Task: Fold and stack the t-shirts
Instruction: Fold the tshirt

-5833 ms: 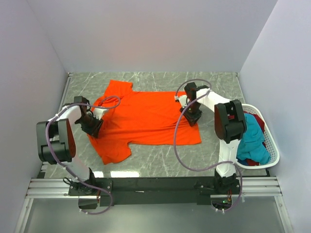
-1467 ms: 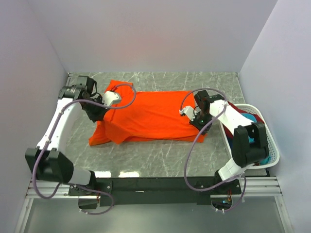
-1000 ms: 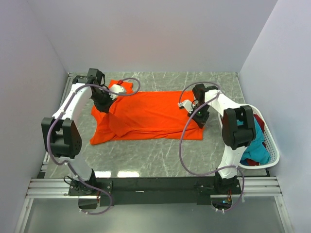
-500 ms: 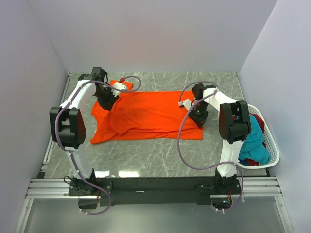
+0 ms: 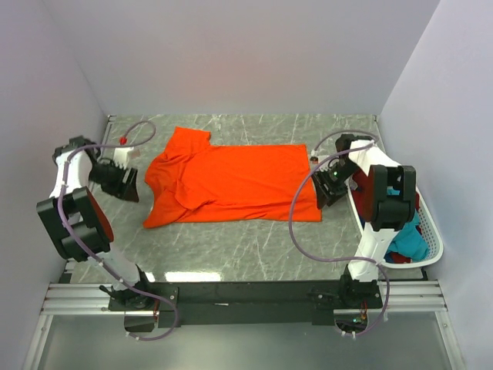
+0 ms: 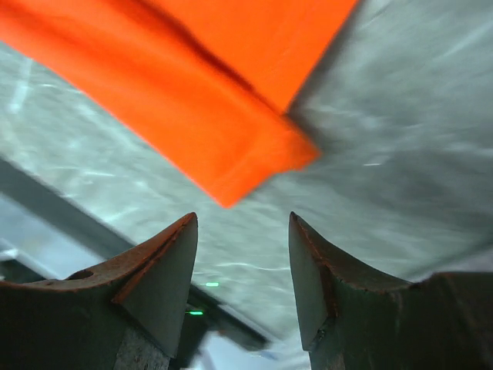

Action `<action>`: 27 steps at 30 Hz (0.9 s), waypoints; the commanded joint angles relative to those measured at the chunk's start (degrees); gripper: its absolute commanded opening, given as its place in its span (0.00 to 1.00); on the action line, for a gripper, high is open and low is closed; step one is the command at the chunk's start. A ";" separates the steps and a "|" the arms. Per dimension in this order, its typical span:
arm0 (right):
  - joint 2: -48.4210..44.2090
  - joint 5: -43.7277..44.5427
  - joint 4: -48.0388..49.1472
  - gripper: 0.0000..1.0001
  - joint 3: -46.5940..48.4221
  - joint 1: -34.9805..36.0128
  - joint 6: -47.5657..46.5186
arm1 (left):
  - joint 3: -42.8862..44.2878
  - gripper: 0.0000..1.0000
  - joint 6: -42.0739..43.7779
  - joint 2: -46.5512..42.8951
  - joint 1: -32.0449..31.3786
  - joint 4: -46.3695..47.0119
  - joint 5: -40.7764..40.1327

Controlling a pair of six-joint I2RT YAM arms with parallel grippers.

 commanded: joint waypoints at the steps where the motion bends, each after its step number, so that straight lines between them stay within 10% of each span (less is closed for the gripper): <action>1: -2.55 -6.61 0.85 0.58 -2.79 -0.30 7.77 | -6.22 0.68 -0.65 -2.39 1.45 -1.63 5.44; 27: 2.37 -7.06 6.57 0.43 -7.45 -0.74 12.08 | -17.21 0.53 -3.11 1.91 -0.48 5.49 6.76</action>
